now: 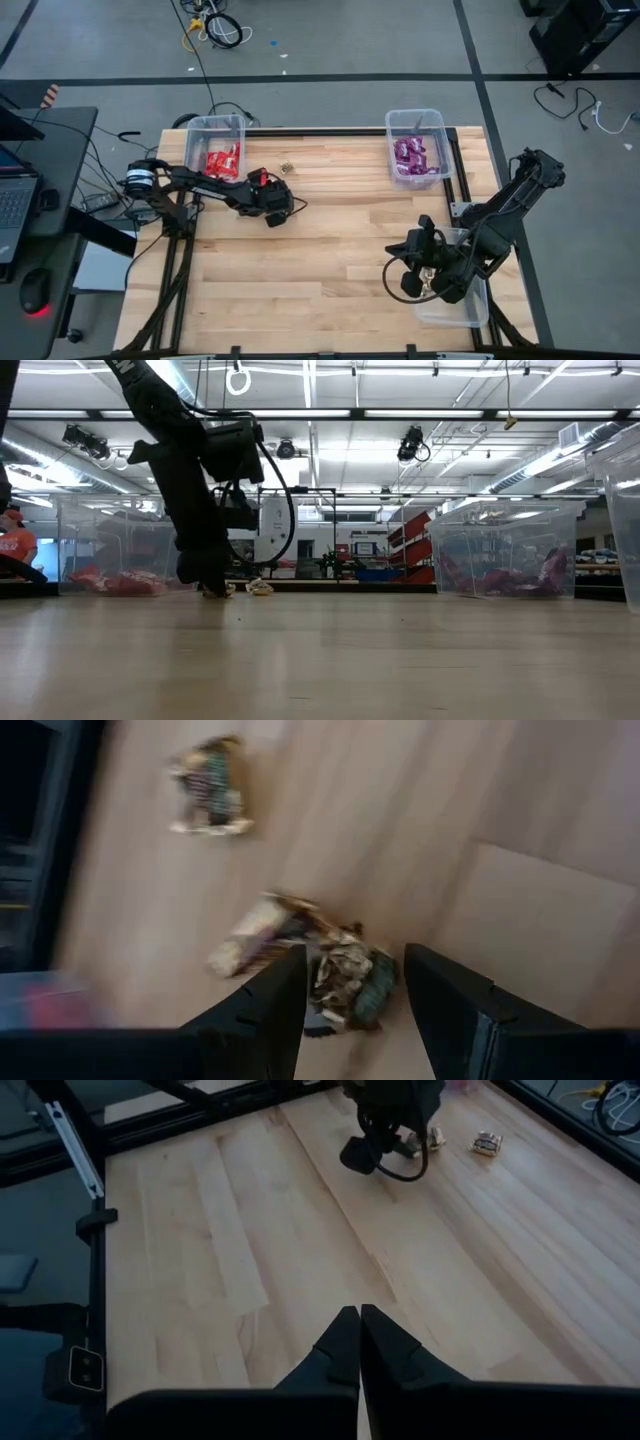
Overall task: Sort candy
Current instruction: Put the yellow candy into the bottom right transparent bin
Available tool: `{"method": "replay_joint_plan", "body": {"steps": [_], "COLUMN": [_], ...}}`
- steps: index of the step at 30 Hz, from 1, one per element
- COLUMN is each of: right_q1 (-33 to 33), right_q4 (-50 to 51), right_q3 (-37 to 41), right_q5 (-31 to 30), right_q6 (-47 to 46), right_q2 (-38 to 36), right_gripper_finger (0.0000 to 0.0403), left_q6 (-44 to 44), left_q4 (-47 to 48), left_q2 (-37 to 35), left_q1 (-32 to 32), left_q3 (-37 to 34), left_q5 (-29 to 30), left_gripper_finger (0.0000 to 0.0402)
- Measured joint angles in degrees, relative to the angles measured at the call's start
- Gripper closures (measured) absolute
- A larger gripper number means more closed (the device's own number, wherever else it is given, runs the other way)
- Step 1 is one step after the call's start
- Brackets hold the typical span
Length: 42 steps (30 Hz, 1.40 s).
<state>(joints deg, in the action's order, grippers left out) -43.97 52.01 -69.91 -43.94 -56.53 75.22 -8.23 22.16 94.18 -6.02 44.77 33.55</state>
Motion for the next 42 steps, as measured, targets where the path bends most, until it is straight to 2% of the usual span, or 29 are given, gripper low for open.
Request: {"method": "replay_joint_plan", "body": {"steps": [7,11,17,21,23,27,32,37,42], "right_q1": [0.0,0.0,0.0,0.0,0.0,0.0,0.0,0.0,0.4], "right_q4": [0.0,0.0,0.0,-0.2,-0.8,-3.4,-8.7,-13.2,-16.4], "right_q3": [0.0,0.0,0.0,0.0,0.0,0.0,0.0,0.0,0.0], "right_q5": [0.0,-0.1,-2.0,-2.9,-3.2,-4.0,-4.8,-6.2,-7.1], "right_q6": [0.2,0.2,0.2,0.2,0.2,2.2,7.7,12.9,16.2], "right_q2": [0.0,0.0,0.0,0.1,0.1,0.1,0.2,0.2,0.2], "right_gripper_finger": [0.0403,0.0403,0.0403,0.0403,0.0403,0.0403,0.0403,0.0403,0.0403], "left_q6": [2.7,4.8,5.1,6.9,7.5,6.3,3.2,-0.6,-0.4], "left_q4": [-3.3,-5.7,-1.6,1.9,3.6,4.6,10.2,14.5,14.7], "left_q2": [-0.1,-0.5,-0.5,-0.5,-0.5,-0.4,1.5,3.3,3.4], "left_q1": [0.7,2.1,1.7,0.5,-1.1,-5.0,-8.8,-10.2,-10.2], "left_q3": [0.0,0.7,7.7,11.8,12.9,13.8,13.8,13.7,13.7], "left_q5": [-9.4,-11.8,-8.6,-0.4,1.8,2.6,2.9,1.1,0.0], "left_gripper_finger": [0.0229,0.0229,0.0229,0.0229,0.0229,0.0229,0.0237,0.0251,0.0254]}}
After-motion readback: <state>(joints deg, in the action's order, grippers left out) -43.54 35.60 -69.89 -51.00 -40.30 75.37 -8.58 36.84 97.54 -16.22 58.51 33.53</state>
